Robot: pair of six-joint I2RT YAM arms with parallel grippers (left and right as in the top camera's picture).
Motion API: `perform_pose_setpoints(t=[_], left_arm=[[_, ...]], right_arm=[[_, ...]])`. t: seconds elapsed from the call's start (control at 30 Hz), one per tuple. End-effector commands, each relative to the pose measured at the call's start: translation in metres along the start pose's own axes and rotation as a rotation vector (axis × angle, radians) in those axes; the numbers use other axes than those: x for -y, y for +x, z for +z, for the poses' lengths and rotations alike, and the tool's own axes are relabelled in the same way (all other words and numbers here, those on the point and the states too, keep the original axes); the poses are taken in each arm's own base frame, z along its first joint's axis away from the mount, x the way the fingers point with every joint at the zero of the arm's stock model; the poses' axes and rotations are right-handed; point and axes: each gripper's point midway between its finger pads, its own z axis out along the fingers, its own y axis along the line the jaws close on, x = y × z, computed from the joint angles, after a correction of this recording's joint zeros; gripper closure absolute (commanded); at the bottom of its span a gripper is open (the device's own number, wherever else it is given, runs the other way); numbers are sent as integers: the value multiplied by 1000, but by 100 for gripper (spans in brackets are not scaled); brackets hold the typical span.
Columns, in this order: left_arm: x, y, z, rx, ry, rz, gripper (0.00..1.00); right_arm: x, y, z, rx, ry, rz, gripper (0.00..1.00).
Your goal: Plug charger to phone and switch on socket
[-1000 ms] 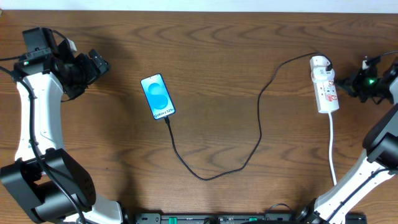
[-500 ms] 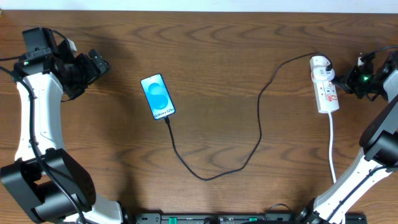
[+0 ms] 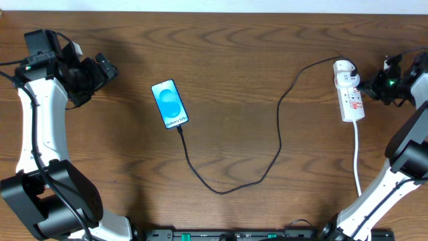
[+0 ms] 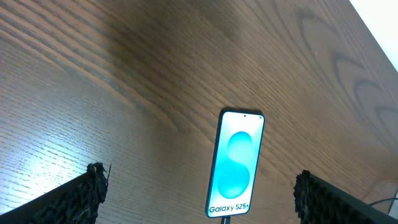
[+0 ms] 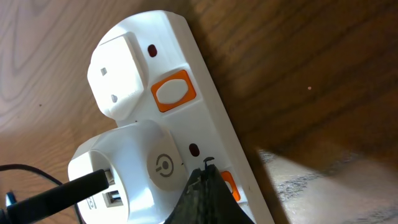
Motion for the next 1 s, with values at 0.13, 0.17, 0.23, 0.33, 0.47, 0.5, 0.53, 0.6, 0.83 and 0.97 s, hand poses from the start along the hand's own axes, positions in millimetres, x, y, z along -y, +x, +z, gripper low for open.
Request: perform_pose_setpoints(t=[0.13,0.17,0.23,0.33,0.47,0.5,0.53,0.6,0.83,0.97], left_arm=[[-1,0,-3,10,-14,15,2],[-1,0,-3,10,-14,15,2],[-1,0,-3,10,-14,15,2],[-1,0,-3,10,-14,15,2],[-1,0,-3,10,-14,15,2],[-1,0,-3,10,-14,15,2],[-1,0,-3,10,-14,15,2],[-1,0,-3,10,-14,15,2],[-1,0,-3,10,-14,15,2],[-1,0,-3,10,-14,15,2]], right_arm=[[-35,26,27,-99,-48,-47,99],[-36,27,28,-104,-48,-47,99],[-40,32,29,-120,-49,-47,99],[-44,37,31,-139,-50,-47,99],[-48,41,34,-155,-51,-50,99],[-50,42,35,-160,-52,-51,99],[-51,43,35,-164,-51,-52,99],[-53,45,36,-169,-53,-56,99],[-67,55,43,-204,-60,-75,99],[-75,60,48,-219,-63,-91,99]])
